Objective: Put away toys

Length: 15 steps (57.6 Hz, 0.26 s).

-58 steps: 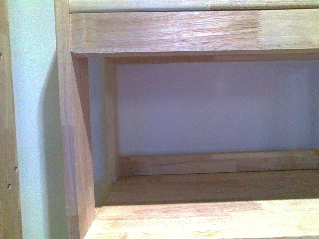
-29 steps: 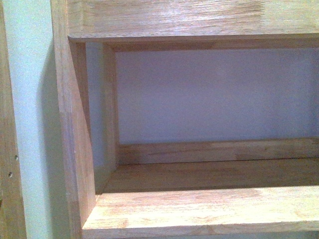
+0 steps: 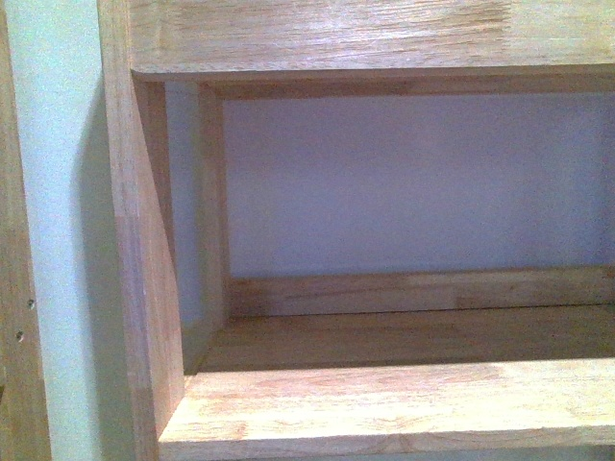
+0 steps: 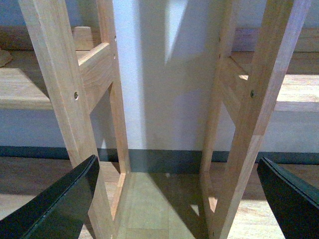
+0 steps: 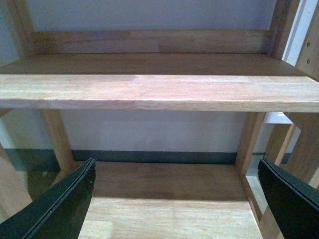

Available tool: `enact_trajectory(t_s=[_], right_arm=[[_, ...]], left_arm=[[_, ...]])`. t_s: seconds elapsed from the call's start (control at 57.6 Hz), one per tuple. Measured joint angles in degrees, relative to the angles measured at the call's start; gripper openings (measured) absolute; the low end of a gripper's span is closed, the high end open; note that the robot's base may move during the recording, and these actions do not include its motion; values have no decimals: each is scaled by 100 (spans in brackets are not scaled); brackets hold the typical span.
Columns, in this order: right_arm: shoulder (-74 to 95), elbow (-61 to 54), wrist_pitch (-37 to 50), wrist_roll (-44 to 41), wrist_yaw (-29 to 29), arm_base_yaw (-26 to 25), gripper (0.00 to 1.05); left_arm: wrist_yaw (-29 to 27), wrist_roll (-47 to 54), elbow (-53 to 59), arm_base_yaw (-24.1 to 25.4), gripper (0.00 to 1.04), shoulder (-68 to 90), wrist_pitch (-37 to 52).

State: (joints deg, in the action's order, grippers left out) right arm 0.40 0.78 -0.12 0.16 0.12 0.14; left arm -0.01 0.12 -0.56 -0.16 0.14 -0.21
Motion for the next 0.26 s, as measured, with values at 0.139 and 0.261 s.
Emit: enact_trajectory(t_s=[0.139,0.261], right_arm=[[0,0,0,0,0,0,98],[0,0,0,0,0,-2,98]], left_arm=[[0,0,0,0,98,0,0],[0,2,0,0,98,0,0]])
